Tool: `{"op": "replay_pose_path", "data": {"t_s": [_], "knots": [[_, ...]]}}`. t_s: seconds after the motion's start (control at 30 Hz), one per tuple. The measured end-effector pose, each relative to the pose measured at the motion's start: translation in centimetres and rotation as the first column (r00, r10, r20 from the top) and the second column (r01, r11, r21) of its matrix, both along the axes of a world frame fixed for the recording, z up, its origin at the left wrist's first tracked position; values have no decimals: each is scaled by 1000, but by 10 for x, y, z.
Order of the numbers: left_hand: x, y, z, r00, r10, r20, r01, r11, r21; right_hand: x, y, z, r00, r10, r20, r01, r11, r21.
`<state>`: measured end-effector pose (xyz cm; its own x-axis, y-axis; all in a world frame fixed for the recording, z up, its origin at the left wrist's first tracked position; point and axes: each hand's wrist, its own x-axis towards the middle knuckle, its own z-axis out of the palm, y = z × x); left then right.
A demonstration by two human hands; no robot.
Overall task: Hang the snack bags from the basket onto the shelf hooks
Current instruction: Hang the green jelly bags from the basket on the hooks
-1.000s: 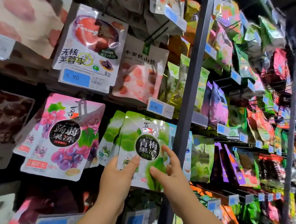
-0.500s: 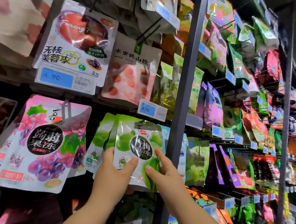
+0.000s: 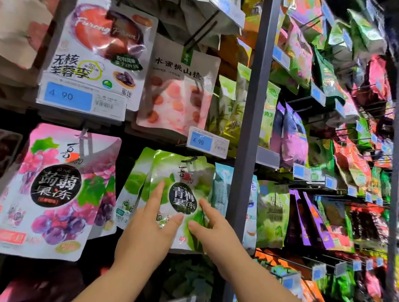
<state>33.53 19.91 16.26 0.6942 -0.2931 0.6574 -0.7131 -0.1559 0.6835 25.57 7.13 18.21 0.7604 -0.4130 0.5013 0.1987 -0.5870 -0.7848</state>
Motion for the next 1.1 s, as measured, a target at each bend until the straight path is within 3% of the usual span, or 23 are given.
{"op": "replay_pose_path", "data": {"t_s": [0.6, 0.8, 1.1], "knots": [[37, -16, -2, 987, 103, -123, -97, 994, 55, 45, -4, -5, 984, -132, -121, 120, 987, -103], [23, -14, -10, 976, 190, -108, -181, 980, 86, 39, -1, -11, 988, -134, -81, 121, 982, -143], [-16, -15, -36, 952, 307, -24, -307, 946, -104, 2, -1, -27, 982, -189, -23, 178, 954, -240]]}}
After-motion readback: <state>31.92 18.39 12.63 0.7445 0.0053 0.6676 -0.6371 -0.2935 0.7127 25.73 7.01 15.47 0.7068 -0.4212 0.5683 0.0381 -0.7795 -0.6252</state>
